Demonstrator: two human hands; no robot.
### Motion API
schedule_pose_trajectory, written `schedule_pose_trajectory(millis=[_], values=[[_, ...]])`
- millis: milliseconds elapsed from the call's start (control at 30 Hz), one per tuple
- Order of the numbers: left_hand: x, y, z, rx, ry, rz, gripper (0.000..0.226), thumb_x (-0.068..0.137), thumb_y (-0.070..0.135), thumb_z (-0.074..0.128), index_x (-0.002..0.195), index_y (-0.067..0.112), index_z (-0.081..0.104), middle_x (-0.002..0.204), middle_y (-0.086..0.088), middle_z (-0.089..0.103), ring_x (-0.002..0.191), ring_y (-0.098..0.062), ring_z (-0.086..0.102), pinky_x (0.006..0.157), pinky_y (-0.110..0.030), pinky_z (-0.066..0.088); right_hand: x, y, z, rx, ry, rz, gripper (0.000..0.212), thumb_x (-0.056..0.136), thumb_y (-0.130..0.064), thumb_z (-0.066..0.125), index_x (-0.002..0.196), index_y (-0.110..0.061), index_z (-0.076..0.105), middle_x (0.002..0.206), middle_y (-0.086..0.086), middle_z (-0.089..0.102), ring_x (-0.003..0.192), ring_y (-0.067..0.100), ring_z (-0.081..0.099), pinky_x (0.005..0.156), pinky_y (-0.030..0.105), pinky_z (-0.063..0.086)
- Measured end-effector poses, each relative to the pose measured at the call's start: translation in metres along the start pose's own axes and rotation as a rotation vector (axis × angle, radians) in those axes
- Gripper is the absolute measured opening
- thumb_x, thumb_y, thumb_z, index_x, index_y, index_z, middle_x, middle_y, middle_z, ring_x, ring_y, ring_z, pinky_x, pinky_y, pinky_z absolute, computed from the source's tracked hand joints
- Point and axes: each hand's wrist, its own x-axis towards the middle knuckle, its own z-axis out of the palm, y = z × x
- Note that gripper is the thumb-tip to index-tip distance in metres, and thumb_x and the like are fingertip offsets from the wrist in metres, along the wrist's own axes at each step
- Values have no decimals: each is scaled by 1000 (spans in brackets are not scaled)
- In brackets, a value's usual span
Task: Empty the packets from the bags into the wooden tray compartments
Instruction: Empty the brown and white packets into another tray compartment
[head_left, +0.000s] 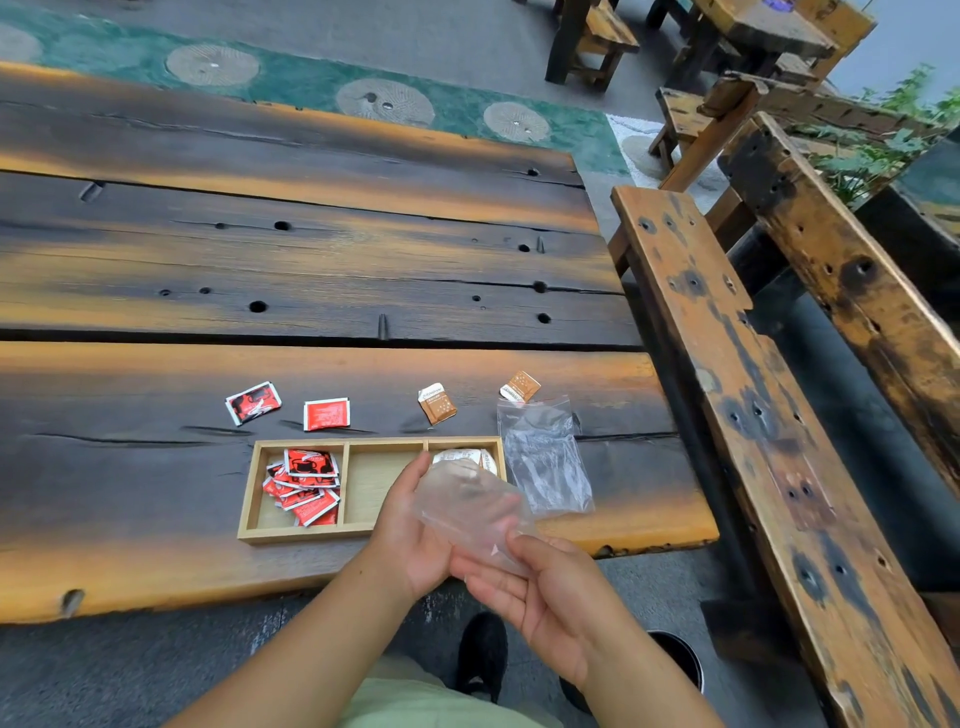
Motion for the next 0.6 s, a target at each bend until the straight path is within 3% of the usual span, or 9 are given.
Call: schedule_pose_trajectory(millis=[333,533,600], values=[[-5,3,2,-51,-56,-50,84,90,59,49,131,-15,45,128,-39,56,119,-48,58,103,-57,39,1,6,1,-15,8,-28,24,104,-7,45,120,8,56,103,29,74,89,39,76,63,33,64],[2,2,-11,-71,-37,-55,79,86,56,58,136,-4,49,138,-29,54,126,-46,53,110,-61,33,7,15,-7,-84,24,-2,26,105,-8,42,120,7,58,100,27,75,86,34,77,64,32,64],[3,6,-6,-21,-32,-47,69,83,50,64,129,1,55,135,-22,57,123,-42,57,104,-60,43,9,16,-12,-127,35,-23,26,106,-8,41,120,5,58,101,26,76,87,32,77,65,31,64]])
